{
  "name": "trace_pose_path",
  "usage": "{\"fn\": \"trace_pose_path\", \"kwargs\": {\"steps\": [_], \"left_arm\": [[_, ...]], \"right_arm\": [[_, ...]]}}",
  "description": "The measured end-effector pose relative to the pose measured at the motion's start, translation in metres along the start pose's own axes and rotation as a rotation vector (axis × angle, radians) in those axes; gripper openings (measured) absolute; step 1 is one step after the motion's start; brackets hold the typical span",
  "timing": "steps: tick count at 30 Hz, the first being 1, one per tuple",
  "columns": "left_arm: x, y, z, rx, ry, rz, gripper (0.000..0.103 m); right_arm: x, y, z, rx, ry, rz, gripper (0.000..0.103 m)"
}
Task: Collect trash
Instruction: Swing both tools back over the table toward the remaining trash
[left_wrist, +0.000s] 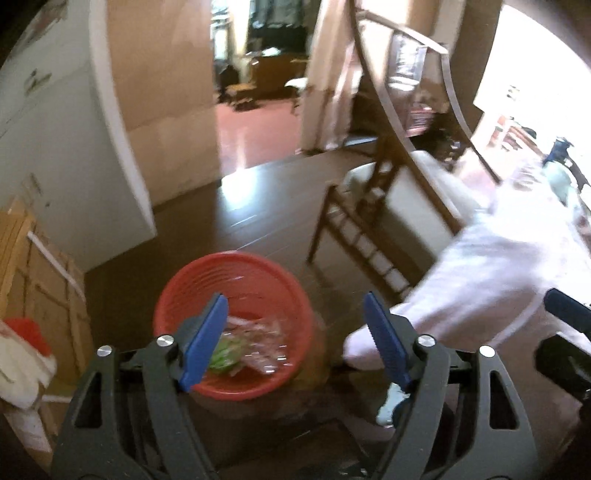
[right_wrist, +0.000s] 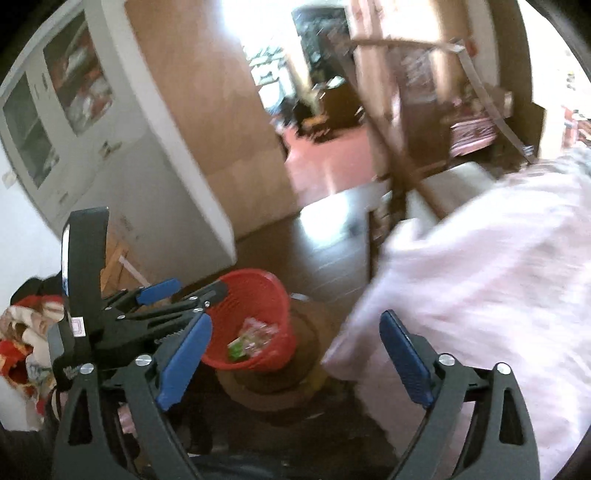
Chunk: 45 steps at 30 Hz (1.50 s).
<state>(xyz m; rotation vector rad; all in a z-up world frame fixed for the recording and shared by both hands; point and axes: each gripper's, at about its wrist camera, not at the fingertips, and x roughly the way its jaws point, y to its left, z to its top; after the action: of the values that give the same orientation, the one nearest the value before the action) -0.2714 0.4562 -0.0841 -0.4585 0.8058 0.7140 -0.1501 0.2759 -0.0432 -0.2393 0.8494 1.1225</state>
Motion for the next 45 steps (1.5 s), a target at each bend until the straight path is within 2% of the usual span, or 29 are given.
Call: {"fn": "trace_pose_path", "kwargs": {"steps": [5, 12, 17, 24, 29, 31, 35, 39, 43, 45], "left_arm": [[-0.021, -0.061, -0.003, 0.112, -0.032, -0.08, 0.08], [-0.041, -0.145, -0.012, 0.252, -0.038, -0.185, 0.085], [-0.049, -0.209, -0.025, 0.353, -0.051, -0.25, 0.086], [-0.053, -0.302, -0.042, 0.485, -0.047, -0.355, 0.088], [-0.057, -0.359, -0.049, 0.55, -0.041, -0.436, 0.089], [-0.06, -0.375, -0.053, 0.573, -0.031, -0.455, 0.089], [-0.074, -0.398, -0.057, 0.623, -0.038, -0.488, 0.09], [-0.084, -0.417, -0.056, 0.639, -0.061, -0.526, 0.092], [-0.083, -0.432, -0.06, 0.665, -0.044, -0.55, 0.092], [-0.078, -0.438, -0.063, 0.678, -0.03, -0.555, 0.092]], "right_arm": [[-0.069, -0.054, -0.021, 0.076, -0.109, -0.127, 0.094], [-0.159, -0.139, -0.065, 0.275, -0.233, -0.256, 0.095], [-0.214, -0.196, -0.101, 0.397, -0.293, -0.35, 0.095], [-0.286, -0.269, -0.146, 0.521, -0.35, -0.552, 0.095], [-0.319, -0.314, -0.173, 0.602, -0.342, -0.66, 0.095], [-0.324, -0.327, -0.178, 0.631, -0.334, -0.676, 0.095], [-0.334, -0.354, -0.186, 0.696, -0.323, -0.698, 0.095], [-0.339, -0.386, -0.187, 0.721, -0.292, -0.773, 0.095], [-0.336, -0.417, -0.189, 0.771, -0.256, -0.759, 0.092], [-0.332, -0.431, -0.188, 0.784, -0.247, -0.725, 0.086]]}}
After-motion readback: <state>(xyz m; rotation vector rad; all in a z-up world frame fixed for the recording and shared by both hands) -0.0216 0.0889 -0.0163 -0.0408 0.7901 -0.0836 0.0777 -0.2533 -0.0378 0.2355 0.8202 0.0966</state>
